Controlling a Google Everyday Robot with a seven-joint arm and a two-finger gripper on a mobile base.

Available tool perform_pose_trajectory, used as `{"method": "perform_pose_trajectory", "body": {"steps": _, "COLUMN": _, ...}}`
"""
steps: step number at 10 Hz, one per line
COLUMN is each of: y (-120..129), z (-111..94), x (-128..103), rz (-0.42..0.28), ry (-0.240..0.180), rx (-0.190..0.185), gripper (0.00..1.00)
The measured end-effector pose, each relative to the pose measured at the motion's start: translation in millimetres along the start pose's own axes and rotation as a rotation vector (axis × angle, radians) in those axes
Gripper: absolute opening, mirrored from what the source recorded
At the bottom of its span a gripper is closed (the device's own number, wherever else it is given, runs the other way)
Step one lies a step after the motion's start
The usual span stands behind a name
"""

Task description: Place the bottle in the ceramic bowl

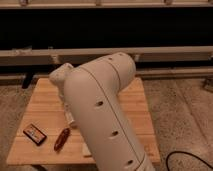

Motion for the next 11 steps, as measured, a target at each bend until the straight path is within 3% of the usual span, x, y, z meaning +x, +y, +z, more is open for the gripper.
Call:
{"method": "perform_pose_trajectory", "body": {"steps": 7, "y": 1, "z": 5, "x": 0, "rz": -0.021, "ry": 0.020, "rx": -0.005, "gripper": 0.80}}
{"method": "perform_pose_trajectory", "body": {"steps": 11, "y": 0, "z": 26, "x": 2, "rz": -0.024, "ry": 0.057, "rx": 0.001, "gripper": 0.80}}
